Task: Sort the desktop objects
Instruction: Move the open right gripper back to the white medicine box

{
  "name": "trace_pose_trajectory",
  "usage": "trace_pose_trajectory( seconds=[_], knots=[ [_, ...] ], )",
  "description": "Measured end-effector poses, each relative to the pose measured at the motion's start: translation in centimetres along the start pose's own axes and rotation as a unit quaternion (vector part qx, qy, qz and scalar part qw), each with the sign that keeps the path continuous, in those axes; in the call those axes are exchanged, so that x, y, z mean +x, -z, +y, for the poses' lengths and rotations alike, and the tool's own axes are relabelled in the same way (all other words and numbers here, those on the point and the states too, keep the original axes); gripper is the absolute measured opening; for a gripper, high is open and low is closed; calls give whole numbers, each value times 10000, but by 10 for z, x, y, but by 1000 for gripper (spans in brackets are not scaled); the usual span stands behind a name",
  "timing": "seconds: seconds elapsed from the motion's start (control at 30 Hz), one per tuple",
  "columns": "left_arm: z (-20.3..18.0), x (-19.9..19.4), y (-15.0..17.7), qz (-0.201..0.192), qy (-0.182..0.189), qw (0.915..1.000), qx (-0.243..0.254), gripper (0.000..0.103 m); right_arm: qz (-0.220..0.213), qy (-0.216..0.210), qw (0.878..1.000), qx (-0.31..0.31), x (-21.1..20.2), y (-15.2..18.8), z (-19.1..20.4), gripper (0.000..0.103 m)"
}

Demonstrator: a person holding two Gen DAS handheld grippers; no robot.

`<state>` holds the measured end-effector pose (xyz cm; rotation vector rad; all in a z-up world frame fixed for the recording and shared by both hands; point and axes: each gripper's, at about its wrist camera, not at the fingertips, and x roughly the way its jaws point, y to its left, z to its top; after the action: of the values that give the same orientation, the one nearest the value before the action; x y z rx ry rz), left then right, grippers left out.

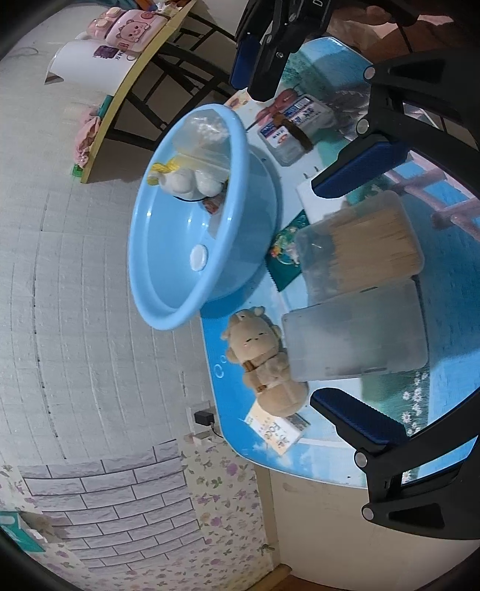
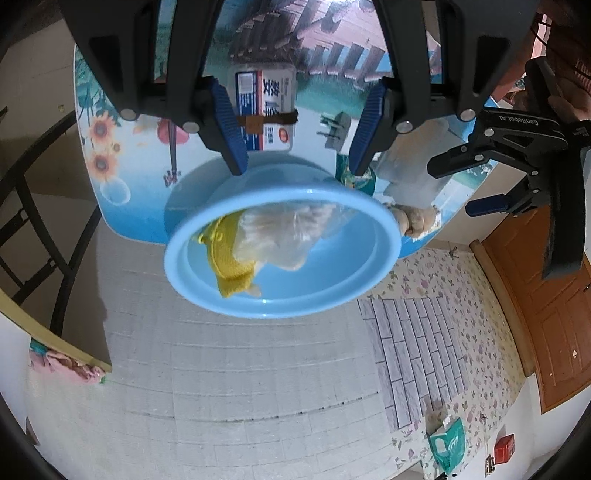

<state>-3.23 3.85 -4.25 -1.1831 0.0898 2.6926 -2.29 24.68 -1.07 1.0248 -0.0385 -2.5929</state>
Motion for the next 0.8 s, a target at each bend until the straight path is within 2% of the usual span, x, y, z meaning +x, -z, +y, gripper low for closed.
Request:
trace_pose_trajectory(
  seconds=[0.8],
  knots=[
    [2,14,28,391,0,9992,18,103,380,82,9991,142,11,27,-9,57]
  ],
)
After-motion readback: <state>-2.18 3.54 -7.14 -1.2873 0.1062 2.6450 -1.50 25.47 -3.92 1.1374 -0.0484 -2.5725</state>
